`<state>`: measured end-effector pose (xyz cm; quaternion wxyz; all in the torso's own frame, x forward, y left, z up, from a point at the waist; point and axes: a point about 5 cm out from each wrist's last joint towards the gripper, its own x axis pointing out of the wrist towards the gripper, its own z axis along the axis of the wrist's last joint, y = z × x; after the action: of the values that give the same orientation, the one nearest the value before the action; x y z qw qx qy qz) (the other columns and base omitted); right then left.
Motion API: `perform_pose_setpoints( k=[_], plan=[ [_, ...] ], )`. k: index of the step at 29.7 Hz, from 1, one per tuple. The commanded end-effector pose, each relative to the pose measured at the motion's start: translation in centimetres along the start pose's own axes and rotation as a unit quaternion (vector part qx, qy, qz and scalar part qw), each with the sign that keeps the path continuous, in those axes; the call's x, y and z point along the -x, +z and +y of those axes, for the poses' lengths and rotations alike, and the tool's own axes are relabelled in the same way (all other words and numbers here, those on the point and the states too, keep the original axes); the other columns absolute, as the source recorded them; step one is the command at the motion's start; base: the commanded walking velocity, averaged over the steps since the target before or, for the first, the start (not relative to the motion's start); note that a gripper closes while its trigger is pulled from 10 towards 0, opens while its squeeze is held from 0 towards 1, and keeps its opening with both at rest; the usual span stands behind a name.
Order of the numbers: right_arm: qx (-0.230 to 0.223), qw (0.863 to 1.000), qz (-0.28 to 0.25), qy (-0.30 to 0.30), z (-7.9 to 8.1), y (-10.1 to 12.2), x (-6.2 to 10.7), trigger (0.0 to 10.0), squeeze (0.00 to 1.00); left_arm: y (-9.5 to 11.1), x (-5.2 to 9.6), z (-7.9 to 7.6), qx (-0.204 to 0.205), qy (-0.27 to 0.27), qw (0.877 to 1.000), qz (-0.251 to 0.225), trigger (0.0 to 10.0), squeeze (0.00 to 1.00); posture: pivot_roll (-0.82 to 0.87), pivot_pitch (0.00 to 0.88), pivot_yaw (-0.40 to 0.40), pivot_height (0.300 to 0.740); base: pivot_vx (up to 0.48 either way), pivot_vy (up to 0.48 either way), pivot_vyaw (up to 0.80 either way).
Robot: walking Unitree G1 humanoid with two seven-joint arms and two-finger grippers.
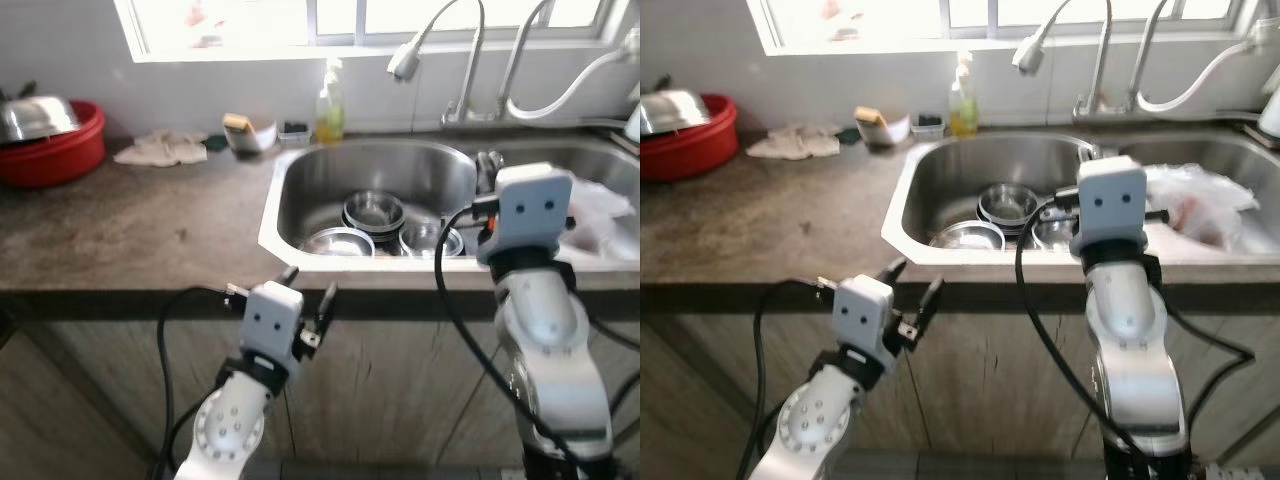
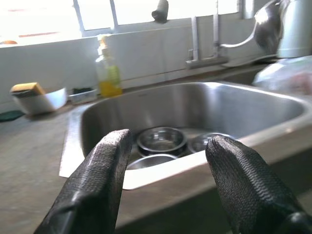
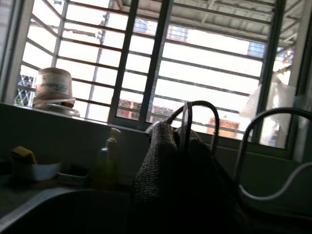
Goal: Kitchen organization
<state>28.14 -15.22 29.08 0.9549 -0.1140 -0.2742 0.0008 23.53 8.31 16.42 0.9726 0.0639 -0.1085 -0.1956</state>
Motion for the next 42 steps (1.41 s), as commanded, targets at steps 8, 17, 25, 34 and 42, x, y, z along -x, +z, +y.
perform_pose_setpoints(
  k=[8, 17, 25, 34, 42],
  plan=[
    [-0.026, 0.998, 0.043, 0.043, 0.7, -1.3, -2.8, 10.0, 0.00, -0.2, 0.0, 0.9, -0.001, 0.027, 1.000, 0.010, 10.0, 0.00, 0.15, 0.079, -0.034, 0.740, 0.388, 0.000, 0.00],
    [-0.027, 0.993, 0.103, 0.041, 0.5, -2.9, -5.6, 10.0, 0.00, -0.3, 0.0, 1.0, -0.001, 0.035, 0.999, 0.014, 10.0, 0.00, 0.15, 0.089, -0.035, 0.740, 0.000, 0.000, 0.00],
    [-0.041, 0.982, 0.180, 0.029, -0.6, -5.8, -8.1, 10.0, 0.00, 0.1, 0.3, 0.3, 0.008, 0.029, 0.999, 0.011, 10.0, 0.00, 0.16, 0.117, -0.045, 0.740, 0.000, 0.000, 0.00],
    [0.019, 0.958, 0.285, 0.033, -1.4, -9.9, -8.7, 10.0, 0.00, 0.4, 1.1, 0.2, 0.009, 0.025, 1.000, 0.016, 10.0, 0.00, 0.19, 0.143, -0.057, 0.740, 0.000, 0.000, 0.00],
    [0.038, 0.933, 0.356, 0.030, -1.7, -13.2, -7.0, 10.0, 0.00, 0.5, 1.9, -0.2, 0.015, 0.024, 0.999, 0.027, 10.0, 0.00, 0.20, 0.171, -0.056, 0.740, 0.000, 0.000, 0.00]
  ],
)
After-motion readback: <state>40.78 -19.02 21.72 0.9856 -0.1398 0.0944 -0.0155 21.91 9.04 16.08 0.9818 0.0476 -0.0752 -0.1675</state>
